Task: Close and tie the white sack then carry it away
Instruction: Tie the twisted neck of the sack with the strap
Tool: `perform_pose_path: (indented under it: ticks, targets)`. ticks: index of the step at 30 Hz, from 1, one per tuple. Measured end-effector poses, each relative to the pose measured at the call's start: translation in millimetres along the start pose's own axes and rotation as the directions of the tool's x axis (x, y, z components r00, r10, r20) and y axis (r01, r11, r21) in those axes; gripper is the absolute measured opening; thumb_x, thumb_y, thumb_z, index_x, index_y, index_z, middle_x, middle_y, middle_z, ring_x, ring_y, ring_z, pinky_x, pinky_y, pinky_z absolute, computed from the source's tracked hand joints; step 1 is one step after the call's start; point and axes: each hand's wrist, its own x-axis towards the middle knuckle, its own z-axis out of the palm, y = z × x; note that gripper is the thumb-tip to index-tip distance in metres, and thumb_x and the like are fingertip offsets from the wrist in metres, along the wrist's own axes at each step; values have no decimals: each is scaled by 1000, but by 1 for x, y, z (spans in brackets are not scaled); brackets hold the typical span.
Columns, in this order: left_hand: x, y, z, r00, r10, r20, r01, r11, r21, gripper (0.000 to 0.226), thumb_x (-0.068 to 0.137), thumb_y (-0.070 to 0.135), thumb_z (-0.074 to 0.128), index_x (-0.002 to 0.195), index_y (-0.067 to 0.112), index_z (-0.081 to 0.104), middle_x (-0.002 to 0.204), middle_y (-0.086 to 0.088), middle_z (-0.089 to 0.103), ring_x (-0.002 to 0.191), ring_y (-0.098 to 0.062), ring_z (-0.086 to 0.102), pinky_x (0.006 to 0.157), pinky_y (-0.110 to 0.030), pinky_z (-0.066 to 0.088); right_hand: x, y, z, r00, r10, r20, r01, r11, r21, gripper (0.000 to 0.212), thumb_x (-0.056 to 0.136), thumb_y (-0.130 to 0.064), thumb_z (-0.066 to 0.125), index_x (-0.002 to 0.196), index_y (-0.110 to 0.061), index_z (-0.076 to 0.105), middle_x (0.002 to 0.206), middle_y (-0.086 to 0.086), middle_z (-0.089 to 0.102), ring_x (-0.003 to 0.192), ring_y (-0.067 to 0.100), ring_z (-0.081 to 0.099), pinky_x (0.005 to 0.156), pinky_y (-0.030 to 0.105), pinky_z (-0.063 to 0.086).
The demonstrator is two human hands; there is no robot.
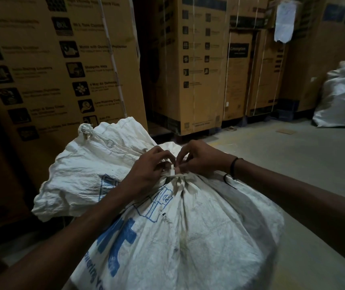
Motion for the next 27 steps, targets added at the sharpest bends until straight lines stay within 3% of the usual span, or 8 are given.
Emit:
perform_pose_path:
  ticks: [4, 8, 11, 13, 18, 21, 24, 27]
  targets:
    - [-3, 6, 7, 999, -35, -20, 35, 999, 7, 21, 95, 27, 55, 106, 31, 73, 105, 8, 61, 93, -8, 60, 80, -35, 50, 0, 8, -5, 996, 39, 75, -45, 996, 72, 13, 94, -25, 78, 101, -15, 83, 106, 12, 77, 97, 27, 69, 88, 45, 55]
    - [-2, 7, 3, 997, -73, -4, 73, 997, -37, 29, 92, 29, 53, 111, 26, 74, 111, 8, 64, 96, -4, 59, 84, -26, 46, -1, 12, -8, 978, 35, 205, -64, 989, 135, 12, 98, -13, 70, 104, -15, 80, 114, 10, 75, 95, 27, 69, 85, 39, 54]
    - [0, 6, -2, 997, -80, -5, 79, 993, -88, 32, 89, 24, 56, 113, 19, 76, 114, 6, 70, 94, 12, 58, 81, -5, 37, -4, 12, -10, 959, 13, 282, -78, 972, 220, 22, 98, -12, 69, 98, -33, 79, 127, 9, 68, 113, 30, 67, 102, 49, 53]
    - [0, 7, -2, 996, -95, 5, 94, 989, -114, 30, 90, 25, 57, 113, 19, 76, 114, 6, 70, 94, 16, 58, 78, -1, 36, -7, 13, -13, 951, -11, 308, -79, 957, 281, 26, 96, -16, 70, 94, -40, 78, 130, 10, 65, 124, 36, 61, 112, 54, 48]
    - [-2, 6, -2, 992, -123, 40, 128, 978, -167, 12, 98, 26, 71, 109, 24, 73, 114, 8, 68, 93, 6, 63, 78, -8, 46, -10, 18, -19, 916, -30, 400, -109, 941, 319, 17, 101, 0, 60, 114, 0, 71, 139, 17, 56, 132, 36, 56, 117, 45, 45]
    - [-3, 9, -1, 988, -140, 68, 149, 976, -160, 19, 92, 29, 78, 109, 26, 71, 116, 8, 65, 94, -2, 67, 83, -20, 54, -10, 14, -19, 905, -26, 425, -132, 932, 339, 18, 101, 1, 58, 113, -5, 70, 132, 10, 55, 123, 27, 58, 112, 38, 46]
    - [2, 12, -4, 978, -190, 86, 201, 969, -144, 21, 89, 29, 80, 108, 28, 71, 115, 8, 65, 96, -1, 64, 79, -16, 46, -11, 11, -19, 904, -15, 428, -148, 927, 344, 22, 102, 6, 55, 108, -10, 70, 129, 4, 55, 119, 18, 57, 104, 25, 48]
    - [7, 18, -6, 948, -299, 105, 315, 925, -211, 20, 82, 25, 84, 100, 30, 75, 107, 12, 67, 95, -1, 64, 78, -20, 45, -15, 10, -18, 895, -16, 446, -177, 905, 387, 34, 102, 6, 54, 103, -21, 73, 130, -2, 56, 120, 13, 58, 105, 25, 48]
